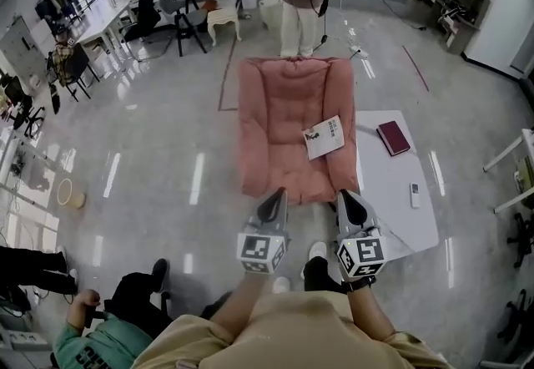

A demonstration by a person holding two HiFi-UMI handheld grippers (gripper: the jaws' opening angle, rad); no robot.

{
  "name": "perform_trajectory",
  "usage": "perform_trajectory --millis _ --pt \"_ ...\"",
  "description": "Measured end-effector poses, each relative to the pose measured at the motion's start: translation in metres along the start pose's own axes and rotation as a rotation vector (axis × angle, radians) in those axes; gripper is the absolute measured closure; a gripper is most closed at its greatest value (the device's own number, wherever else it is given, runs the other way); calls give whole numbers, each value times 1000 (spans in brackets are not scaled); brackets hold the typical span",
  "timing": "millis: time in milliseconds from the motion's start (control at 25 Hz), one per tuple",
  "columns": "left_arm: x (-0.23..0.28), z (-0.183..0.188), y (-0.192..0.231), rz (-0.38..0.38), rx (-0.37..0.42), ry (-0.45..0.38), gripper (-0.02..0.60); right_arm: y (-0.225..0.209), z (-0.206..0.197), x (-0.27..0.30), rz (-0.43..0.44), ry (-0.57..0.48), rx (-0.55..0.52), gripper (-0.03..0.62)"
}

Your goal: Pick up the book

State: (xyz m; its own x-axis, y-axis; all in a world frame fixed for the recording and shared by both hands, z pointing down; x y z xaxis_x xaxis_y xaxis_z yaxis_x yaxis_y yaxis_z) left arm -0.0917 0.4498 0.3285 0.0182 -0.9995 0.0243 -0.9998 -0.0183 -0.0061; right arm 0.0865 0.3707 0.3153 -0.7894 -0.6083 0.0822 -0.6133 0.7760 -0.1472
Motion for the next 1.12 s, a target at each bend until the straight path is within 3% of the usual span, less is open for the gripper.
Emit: perform_trajectory --millis 240,600,800,1120 --pt "101 2 5 -39 12 48 580 -74 10 72 1 0 66 589" --pt "263 -8 -15 -150 63 137 580 -224 16 161 -7 17 146 589" --pt "323 -45 -13 -176 58 223 580 -285 -23 185 -67 104 246 589" --pt "408 -121 8 -284 62 390 571 -328 -106 233 -119 260 362 588"
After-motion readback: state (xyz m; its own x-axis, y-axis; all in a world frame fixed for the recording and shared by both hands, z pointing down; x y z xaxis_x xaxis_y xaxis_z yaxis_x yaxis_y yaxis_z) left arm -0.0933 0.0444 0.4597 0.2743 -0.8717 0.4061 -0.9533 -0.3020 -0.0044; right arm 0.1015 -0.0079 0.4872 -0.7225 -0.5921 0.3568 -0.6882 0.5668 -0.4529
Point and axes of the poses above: the fingertips, and each gripper's own axes: x forward along the fingers, y to its left, z out of its top, the point moved 7 cm from there along -x, backward along the fingers, and after that the axes turned 7 degrees about x, right-handed, at the moved point
